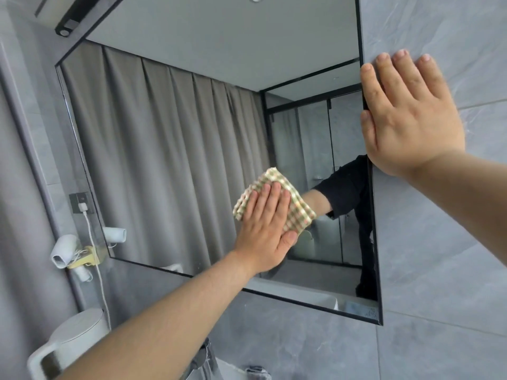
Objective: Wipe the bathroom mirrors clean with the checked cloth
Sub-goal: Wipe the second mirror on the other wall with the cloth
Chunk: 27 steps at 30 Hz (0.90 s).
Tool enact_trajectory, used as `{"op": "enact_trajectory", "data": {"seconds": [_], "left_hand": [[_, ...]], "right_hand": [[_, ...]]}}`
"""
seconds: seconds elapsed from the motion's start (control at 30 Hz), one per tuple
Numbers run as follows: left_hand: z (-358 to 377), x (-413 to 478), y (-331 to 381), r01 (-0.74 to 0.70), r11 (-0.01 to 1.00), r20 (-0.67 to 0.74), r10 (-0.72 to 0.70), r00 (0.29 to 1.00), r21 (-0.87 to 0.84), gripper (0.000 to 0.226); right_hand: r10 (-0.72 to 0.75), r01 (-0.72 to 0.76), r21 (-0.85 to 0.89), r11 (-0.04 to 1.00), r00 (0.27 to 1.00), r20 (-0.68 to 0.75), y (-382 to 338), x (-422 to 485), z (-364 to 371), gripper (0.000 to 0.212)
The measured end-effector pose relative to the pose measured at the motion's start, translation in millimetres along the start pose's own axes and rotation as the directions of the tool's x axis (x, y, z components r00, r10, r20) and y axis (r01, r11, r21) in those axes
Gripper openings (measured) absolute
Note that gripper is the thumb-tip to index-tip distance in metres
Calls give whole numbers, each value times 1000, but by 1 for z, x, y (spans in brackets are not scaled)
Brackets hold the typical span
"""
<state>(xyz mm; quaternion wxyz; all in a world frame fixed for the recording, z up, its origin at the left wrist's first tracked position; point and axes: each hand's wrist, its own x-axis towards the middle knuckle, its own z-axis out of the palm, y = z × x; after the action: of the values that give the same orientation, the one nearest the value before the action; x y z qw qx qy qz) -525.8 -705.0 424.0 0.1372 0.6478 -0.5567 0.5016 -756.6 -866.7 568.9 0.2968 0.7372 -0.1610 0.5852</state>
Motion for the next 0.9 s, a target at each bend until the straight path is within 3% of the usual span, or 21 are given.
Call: {"op": "enact_trajectory", "data": {"seconds": [0.13,0.33,0.53,0.6,0.73,0.9], "left_hand": [[26,-47,42,155,985,7,-155,988,-70,70],[55,-103,95,282,955,57,-277,959,-95,70],[68,-124,102,329,935,74,-321,944,-131,69],[70,-126,87,439,879,82,-431,898,-186,69],[66,-121,31,775,521,125,-796,593,-358,79],[60,-108,-63,824,-6,162,-981,105,-567,77]], "right_hand": [[43,-43,41,998,999,3,-8,-16,0,61],[59,-60,77,995,998,3,-21,-61,10,59],[43,-44,74,996,999,17,-21,-67,11,60],[44,-45,72,996,999,15,-20,-67,10,60],[46,-45,62,997,999,-1,-22,-67,12,60],[47,-47,46,998,999,2,-22,-67,12,60]]}}
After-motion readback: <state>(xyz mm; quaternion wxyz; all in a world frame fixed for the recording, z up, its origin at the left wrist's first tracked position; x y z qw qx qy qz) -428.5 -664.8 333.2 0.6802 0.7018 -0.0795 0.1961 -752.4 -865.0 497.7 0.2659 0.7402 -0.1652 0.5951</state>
